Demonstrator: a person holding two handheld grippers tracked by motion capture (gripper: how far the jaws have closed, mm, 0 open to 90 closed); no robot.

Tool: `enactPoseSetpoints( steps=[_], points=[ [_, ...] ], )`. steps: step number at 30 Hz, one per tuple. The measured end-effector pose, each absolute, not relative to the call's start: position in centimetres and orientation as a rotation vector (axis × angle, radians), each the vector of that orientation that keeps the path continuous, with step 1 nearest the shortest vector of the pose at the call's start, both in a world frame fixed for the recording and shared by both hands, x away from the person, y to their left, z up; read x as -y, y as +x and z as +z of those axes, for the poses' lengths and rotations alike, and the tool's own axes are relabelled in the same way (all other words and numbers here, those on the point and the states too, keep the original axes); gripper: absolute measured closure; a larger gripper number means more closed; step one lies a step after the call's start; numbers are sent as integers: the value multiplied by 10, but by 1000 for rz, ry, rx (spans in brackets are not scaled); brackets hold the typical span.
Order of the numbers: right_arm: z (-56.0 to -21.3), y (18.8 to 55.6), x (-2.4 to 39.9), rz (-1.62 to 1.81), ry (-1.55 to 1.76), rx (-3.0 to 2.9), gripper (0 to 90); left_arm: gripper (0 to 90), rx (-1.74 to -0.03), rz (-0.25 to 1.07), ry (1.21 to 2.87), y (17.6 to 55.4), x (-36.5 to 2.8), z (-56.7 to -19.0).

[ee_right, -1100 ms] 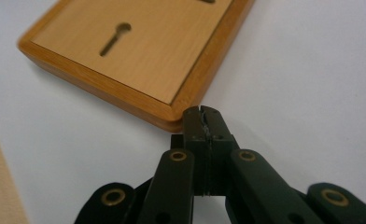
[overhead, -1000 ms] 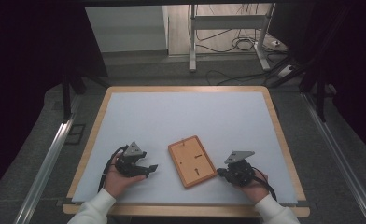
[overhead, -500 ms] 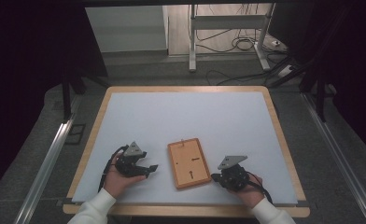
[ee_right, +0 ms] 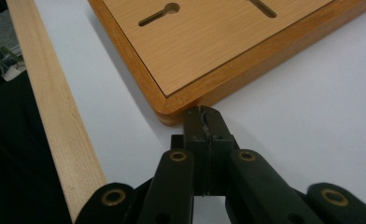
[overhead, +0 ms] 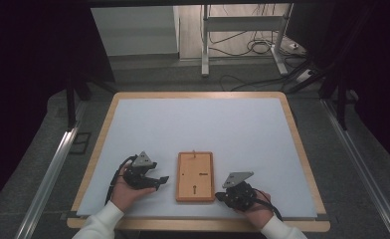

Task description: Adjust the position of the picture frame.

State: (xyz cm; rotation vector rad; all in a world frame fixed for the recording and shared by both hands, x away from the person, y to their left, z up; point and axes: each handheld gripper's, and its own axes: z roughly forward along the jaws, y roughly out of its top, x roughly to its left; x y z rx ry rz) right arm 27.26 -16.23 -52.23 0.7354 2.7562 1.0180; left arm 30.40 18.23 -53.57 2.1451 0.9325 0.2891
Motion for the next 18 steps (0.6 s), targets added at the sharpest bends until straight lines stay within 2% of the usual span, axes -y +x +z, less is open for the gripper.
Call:
enactPoseSetpoints(
  steps=[18],
  points=[
    [-520,268,161,1061,709,-2732,897,259,-935,294,2139,303,-183,-535]
  ],
)
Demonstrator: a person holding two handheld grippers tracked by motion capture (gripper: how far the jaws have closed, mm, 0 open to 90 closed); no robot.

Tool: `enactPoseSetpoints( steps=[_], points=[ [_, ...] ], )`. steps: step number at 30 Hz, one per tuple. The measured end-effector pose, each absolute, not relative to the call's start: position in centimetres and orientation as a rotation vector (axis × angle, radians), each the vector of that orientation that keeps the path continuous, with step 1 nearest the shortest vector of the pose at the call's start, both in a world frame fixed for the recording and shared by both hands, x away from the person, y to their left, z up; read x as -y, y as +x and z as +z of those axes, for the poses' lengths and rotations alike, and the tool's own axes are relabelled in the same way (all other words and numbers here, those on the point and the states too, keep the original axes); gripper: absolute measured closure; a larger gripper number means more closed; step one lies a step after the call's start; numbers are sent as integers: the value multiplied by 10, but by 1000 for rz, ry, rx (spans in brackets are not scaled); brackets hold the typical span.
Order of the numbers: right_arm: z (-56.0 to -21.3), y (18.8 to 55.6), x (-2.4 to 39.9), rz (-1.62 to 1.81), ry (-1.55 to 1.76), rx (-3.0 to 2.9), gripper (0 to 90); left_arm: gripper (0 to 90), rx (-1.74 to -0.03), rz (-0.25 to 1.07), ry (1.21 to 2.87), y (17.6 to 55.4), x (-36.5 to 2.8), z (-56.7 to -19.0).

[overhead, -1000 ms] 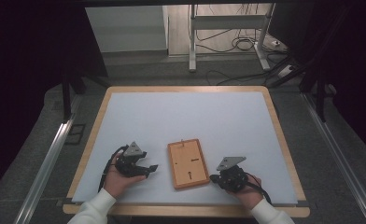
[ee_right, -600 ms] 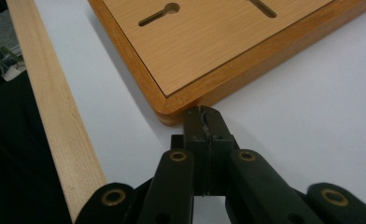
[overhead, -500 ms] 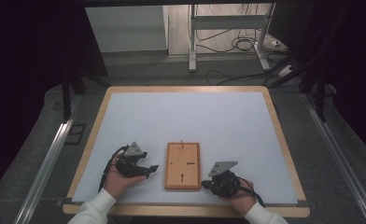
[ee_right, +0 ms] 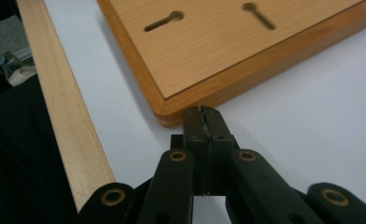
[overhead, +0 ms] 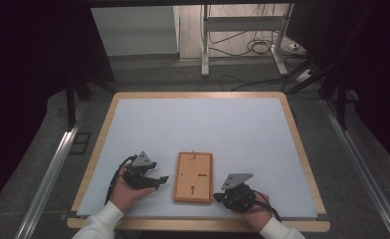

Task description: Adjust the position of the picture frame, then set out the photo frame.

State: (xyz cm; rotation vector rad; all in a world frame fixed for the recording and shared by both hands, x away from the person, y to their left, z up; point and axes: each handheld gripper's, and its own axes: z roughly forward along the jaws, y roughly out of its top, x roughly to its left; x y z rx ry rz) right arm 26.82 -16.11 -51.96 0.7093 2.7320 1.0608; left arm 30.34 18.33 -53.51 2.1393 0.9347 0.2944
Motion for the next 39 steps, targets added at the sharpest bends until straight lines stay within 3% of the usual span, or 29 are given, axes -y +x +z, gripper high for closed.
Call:
enactPoseSetpoints(
  steps=[11,13,16,21,39],
  points=[
    [-511,271,210,1111,857,-2584,826,259,-929,296,2140,303,-183,-535],
    [-512,271,218,1109,884,-2567,752,259,-929,296,2142,303,-183,-535],
    [-516,271,227,1094,903,-2507,546,259,-930,295,2144,303,-182,-535],
    [-520,274,229,1079,918,-2448,369,259,-929,297,2147,303,-182,-536],
    [-521,277,220,1062,914,-2487,270,261,-897,313,2092,306,-181,-523]
  ],
)
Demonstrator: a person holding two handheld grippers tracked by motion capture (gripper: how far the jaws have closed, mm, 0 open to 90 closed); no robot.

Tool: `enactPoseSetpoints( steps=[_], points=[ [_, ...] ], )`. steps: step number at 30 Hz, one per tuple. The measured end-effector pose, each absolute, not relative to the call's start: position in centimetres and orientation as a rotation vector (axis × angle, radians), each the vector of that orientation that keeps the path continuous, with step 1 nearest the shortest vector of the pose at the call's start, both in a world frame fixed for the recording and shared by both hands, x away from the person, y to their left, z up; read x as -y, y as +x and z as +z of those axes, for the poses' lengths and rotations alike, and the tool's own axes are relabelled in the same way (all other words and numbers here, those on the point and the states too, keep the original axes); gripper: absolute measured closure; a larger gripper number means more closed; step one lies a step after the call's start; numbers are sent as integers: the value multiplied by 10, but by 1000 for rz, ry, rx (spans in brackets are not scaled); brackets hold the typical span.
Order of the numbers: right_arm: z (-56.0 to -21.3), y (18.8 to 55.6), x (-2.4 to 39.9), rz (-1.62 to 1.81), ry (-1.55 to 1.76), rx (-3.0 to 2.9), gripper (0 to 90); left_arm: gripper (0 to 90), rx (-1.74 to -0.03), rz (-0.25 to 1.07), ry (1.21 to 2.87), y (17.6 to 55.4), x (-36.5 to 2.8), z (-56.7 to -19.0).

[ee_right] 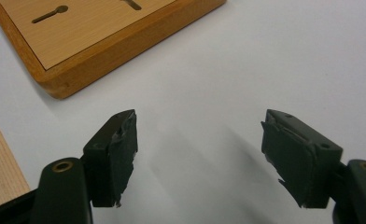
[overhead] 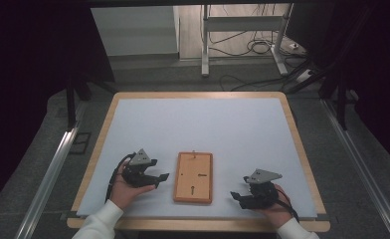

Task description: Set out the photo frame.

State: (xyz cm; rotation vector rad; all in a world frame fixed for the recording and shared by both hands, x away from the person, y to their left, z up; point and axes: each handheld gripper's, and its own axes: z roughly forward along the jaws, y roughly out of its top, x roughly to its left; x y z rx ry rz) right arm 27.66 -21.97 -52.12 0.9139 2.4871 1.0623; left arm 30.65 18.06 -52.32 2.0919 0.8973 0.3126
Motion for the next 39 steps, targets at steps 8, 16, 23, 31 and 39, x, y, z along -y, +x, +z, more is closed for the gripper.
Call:
enactPoseSetpoints(
  steps=[8,16,23,31,39],
  points=[
    [-523,277,222,1032,919,-2509,255,262,-836,295,2105,320,-160,-514],
    [-523,277,219,1015,914,-2509,241,252,-814,282,2072,329,-151,-504],
    [-523,277,221,1014,918,-2503,238,264,-802,254,2063,339,-141,-500],
    [-524,277,220,996,929,-2489,218,309,-737,255,2082,347,-129,-495],
    [-524,277,220,995,933,-2481,217,360,-714,234,2117,357,-110,-501]
  ],
)
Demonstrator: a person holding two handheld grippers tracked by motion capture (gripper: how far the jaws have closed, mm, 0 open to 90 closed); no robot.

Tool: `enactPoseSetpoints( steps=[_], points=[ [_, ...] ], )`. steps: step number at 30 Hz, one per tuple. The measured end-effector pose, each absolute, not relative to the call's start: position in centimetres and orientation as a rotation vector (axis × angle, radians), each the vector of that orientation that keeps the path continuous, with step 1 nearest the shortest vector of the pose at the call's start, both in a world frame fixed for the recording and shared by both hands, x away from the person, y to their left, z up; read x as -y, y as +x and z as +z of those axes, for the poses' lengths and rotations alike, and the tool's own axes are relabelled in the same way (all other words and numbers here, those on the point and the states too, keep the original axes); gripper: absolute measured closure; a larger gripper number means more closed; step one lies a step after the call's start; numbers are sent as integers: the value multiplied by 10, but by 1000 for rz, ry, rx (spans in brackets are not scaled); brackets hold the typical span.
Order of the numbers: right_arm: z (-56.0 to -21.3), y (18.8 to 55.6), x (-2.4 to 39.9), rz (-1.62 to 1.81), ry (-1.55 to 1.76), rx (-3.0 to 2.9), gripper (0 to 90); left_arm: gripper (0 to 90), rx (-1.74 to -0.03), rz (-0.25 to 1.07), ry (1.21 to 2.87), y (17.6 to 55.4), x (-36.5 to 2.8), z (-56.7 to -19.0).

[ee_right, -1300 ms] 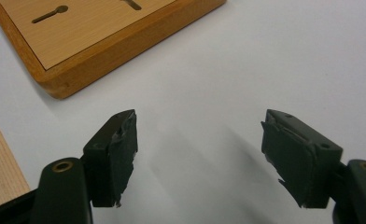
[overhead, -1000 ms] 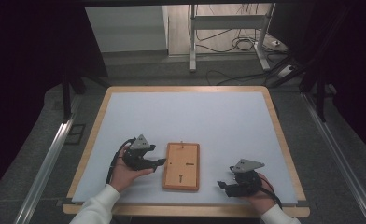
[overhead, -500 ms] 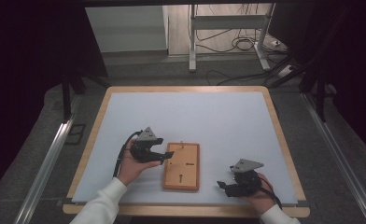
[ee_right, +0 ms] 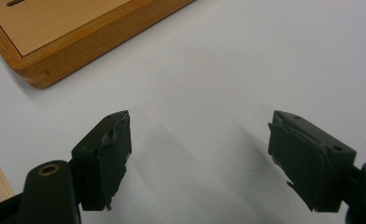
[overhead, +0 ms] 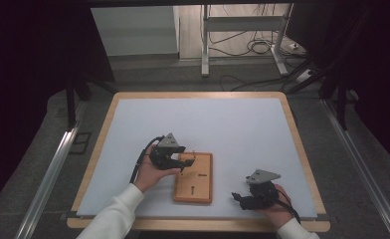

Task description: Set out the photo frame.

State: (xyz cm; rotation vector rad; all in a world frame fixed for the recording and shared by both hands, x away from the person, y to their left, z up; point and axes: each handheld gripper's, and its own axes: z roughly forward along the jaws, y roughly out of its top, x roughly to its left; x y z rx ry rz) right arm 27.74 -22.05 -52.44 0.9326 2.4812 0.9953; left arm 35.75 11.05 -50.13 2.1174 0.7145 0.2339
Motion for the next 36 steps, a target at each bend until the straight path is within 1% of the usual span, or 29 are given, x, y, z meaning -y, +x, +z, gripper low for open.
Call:
enactPoseSetpoints(
  steps=[4,7,12,15,18,23,31,34,36],
  points=[
    [-522,278,221,1012,932,-2461,217,386,-705,235,2127,365,-102,-503],
    [-519,277,221,1031,935,-2439,217,419,-679,261,2133,369,-96,-504],
    [-517,276,223,1045,933,-2421,217,455,-684,253,2148,376,-93,-510],
    [-517,276,223,1046,933,-2419,217,501,-689,238,2145,378,-94,-512],
    [-517,275,222,1045,931,-2420,217,575,-683,223,2144,380,-94,-514],
    [-517,275,222,1051,934,-2421,217,644,-677,209,2156,381,-92,-517],
    [-517,275,222,1056,938,-2423,217,742,-661,225,2171,382,-91,-519],
    [-517,275,222,1063,940,-2421,217,807,-667,227,2163,381,-90,-519],
    [-516,275,222,1062,936,-2422,217,833,-668,230,2164,382,-90,-519]
  ],
)
